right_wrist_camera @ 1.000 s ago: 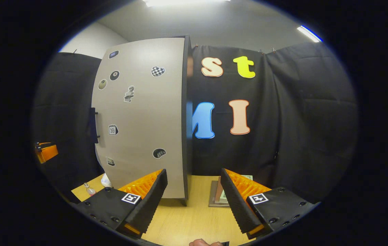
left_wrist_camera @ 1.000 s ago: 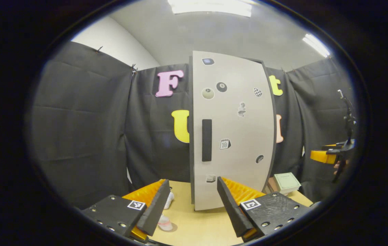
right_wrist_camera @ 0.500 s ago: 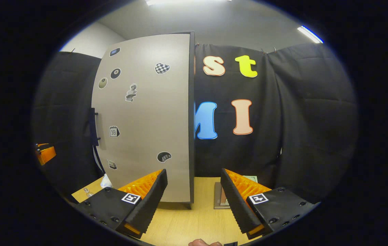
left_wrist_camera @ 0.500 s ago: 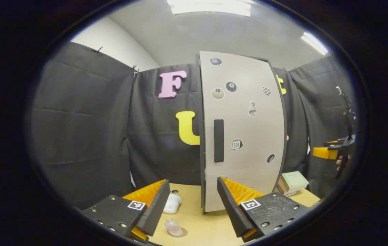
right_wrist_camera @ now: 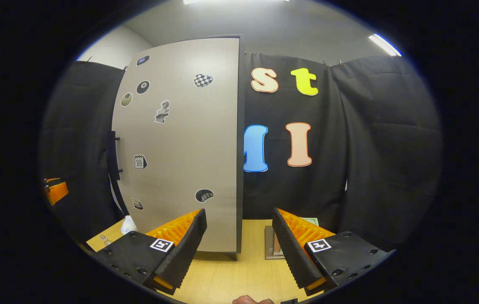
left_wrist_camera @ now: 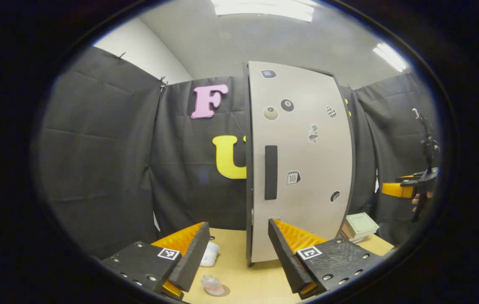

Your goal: Open the cabinet door with the right hand, grasp the bottle in the cabinet with the left hand and place it on the coaster, then close the cabinet door with the right hand.

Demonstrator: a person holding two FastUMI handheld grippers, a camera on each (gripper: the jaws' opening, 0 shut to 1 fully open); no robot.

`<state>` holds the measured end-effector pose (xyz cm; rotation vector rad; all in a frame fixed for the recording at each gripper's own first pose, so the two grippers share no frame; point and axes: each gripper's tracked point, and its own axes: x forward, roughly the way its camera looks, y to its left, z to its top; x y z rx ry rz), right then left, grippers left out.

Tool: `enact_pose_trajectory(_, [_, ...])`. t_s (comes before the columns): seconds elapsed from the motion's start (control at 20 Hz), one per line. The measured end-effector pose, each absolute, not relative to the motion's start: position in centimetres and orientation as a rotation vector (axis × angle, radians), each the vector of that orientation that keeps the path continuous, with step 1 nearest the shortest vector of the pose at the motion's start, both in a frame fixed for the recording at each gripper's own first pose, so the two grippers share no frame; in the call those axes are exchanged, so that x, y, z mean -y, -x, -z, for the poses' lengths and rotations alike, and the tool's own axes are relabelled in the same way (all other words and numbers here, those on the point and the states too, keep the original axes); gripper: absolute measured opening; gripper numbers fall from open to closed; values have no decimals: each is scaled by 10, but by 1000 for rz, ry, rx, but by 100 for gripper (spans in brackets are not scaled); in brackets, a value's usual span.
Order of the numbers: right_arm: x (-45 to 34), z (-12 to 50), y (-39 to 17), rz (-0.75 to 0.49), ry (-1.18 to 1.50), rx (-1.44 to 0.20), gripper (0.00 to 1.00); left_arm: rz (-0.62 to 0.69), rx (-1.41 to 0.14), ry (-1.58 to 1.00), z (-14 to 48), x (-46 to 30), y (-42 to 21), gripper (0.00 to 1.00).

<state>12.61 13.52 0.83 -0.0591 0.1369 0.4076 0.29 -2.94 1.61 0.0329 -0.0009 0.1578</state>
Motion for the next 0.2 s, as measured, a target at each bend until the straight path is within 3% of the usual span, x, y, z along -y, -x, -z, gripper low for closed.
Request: enact_pose_trajectory(0.2, [-135, -6, -122, -403, 59, -145, 97, -148, -7, -41, -13, 25, -8, 84])
